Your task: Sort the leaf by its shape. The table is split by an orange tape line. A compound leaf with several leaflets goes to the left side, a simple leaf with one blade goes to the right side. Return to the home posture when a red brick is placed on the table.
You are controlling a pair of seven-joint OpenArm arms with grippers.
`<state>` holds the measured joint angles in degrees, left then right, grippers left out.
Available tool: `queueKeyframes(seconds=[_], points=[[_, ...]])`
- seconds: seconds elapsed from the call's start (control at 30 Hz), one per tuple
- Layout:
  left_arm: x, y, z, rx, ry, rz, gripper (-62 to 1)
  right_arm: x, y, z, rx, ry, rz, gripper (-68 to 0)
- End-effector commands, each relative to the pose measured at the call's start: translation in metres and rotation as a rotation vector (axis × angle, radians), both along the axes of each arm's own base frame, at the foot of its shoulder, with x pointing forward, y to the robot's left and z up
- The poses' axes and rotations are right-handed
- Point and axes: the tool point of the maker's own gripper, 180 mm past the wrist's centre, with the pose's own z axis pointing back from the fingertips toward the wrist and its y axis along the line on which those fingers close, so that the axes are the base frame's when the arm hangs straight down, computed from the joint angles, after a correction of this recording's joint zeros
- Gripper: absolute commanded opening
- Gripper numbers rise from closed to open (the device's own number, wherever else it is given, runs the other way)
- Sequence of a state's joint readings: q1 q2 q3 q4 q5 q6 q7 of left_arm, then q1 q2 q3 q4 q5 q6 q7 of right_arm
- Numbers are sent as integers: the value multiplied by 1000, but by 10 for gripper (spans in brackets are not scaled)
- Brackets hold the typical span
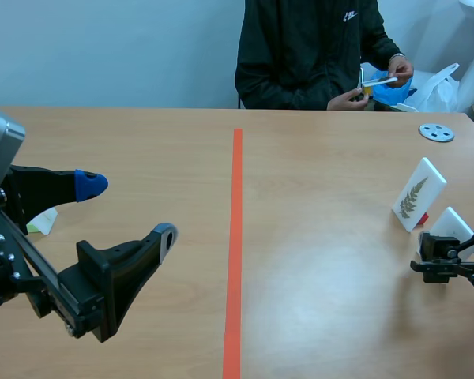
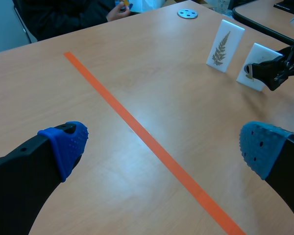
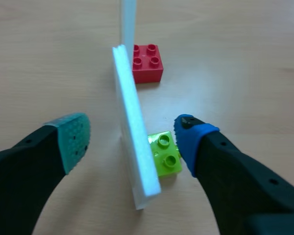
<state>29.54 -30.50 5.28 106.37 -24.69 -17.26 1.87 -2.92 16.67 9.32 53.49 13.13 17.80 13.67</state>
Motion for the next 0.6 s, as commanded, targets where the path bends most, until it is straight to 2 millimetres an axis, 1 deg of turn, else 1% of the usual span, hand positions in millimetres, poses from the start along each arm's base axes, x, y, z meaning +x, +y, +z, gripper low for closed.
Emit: queueKeyframes(seconds=[0.0, 0.13, 0.27, 0.43, 0.57], points=[[1, -2, 9, -22, -27, -5, 14, 11, -5, 29, -7, -89, 12, -229], [1, -2, 9, -22, -27, -5, 14, 7, -7, 56, 23, -161, 19, -158], [1, -2, 9, -22, -27, -5, 14, -3, -5, 81, 33, -210, 51, -99], [1, -2, 9, -23, -27, -5, 14, -20, 10, 110, 60, -249, 123, -3], [1, -2, 9, -22, -26, -5, 14, -33, 26, 128, 61, -242, 187, 4]])
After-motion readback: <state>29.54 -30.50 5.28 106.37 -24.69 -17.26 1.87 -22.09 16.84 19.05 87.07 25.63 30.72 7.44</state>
